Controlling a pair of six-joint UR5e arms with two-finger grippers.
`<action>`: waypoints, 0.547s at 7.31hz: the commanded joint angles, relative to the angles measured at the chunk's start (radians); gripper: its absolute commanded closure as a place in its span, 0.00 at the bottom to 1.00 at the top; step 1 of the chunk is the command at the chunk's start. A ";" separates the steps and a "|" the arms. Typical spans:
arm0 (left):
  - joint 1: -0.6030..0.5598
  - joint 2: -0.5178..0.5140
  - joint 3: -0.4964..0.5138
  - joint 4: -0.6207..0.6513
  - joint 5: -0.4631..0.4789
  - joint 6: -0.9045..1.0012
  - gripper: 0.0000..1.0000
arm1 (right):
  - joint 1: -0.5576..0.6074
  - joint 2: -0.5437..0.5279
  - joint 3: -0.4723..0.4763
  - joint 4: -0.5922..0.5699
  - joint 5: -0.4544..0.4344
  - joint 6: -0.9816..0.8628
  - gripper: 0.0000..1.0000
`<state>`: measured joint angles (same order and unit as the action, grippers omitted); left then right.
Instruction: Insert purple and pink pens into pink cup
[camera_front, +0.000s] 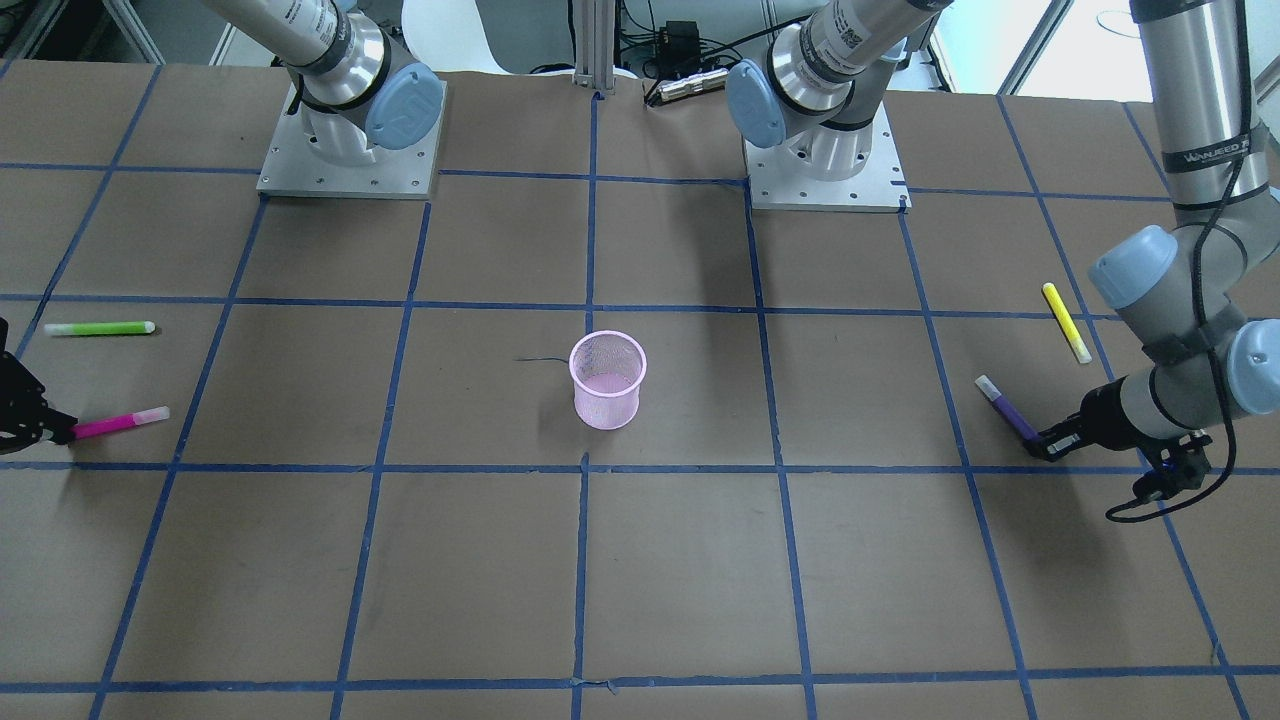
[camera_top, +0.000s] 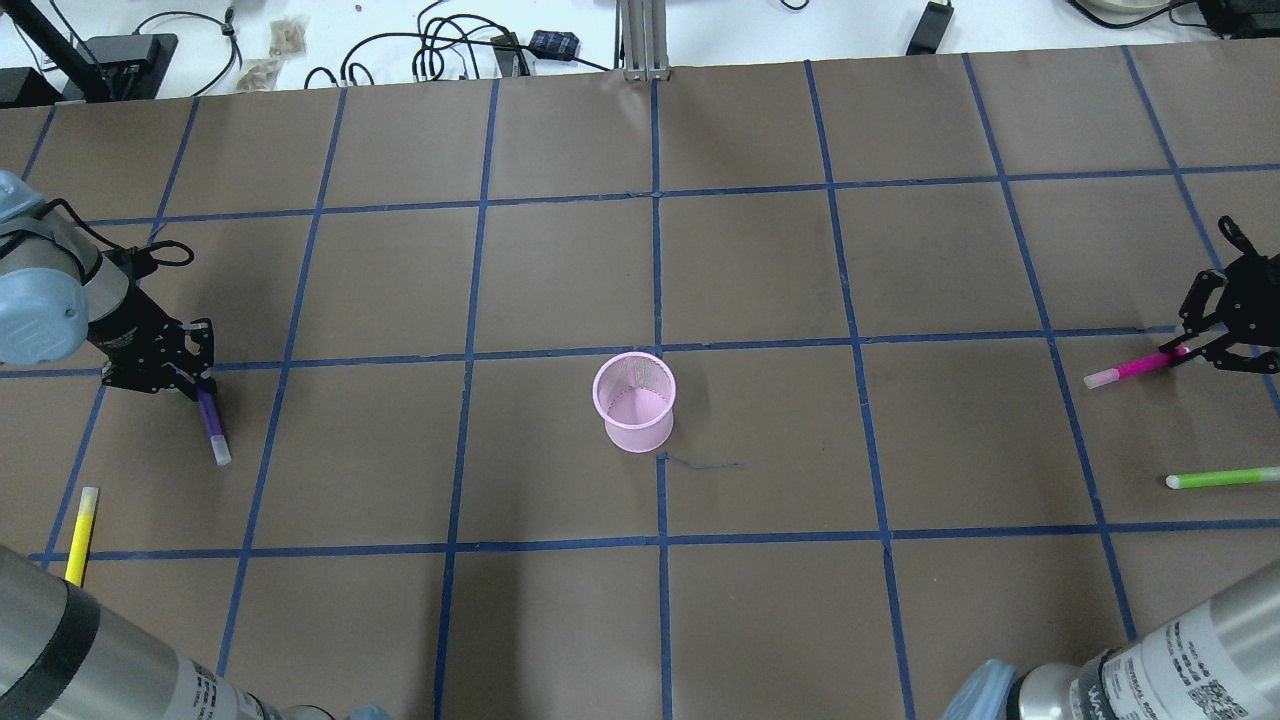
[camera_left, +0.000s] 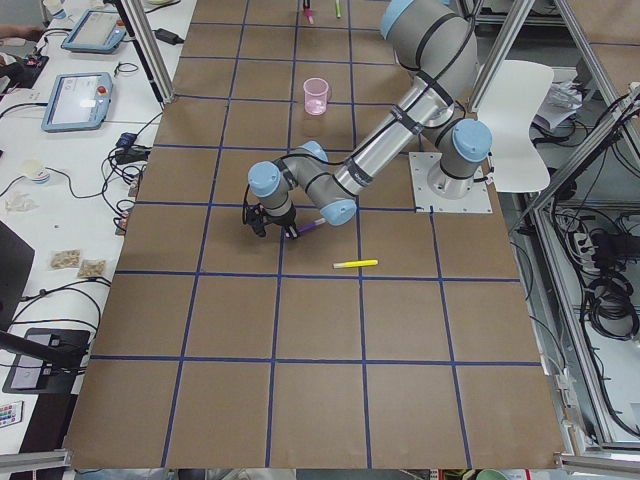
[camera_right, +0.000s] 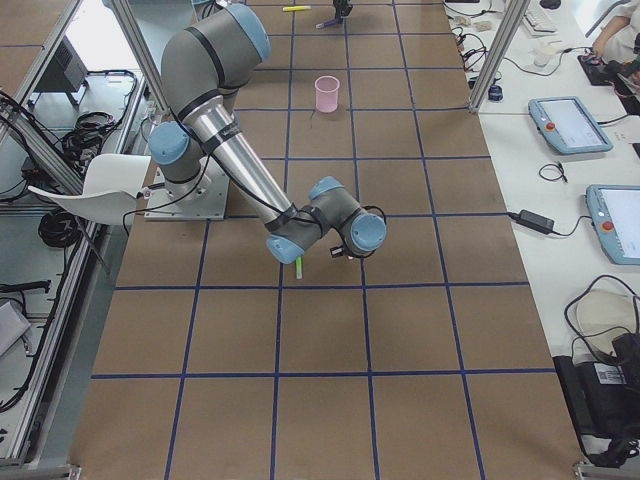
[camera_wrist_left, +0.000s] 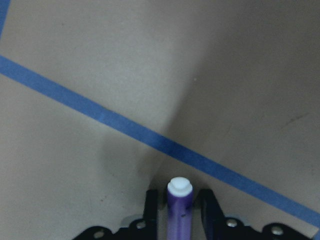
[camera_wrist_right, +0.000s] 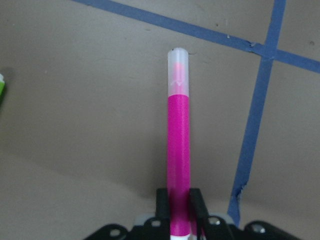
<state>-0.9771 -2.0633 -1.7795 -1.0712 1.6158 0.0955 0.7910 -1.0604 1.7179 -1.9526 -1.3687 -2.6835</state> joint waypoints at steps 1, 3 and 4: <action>-0.002 0.026 0.014 -0.029 -0.001 0.000 1.00 | -0.001 -0.003 0.000 0.004 -0.020 0.019 0.93; -0.012 0.055 0.054 -0.074 -0.004 0.006 1.00 | -0.001 -0.029 -0.021 0.018 -0.056 0.084 0.96; -0.021 0.067 0.064 -0.079 -0.001 0.004 1.00 | 0.005 -0.065 -0.043 0.029 -0.070 0.143 0.97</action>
<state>-0.9900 -2.0122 -1.7309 -1.1342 1.6140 0.0988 0.7913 -1.0889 1.6993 -1.9362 -1.4143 -2.6094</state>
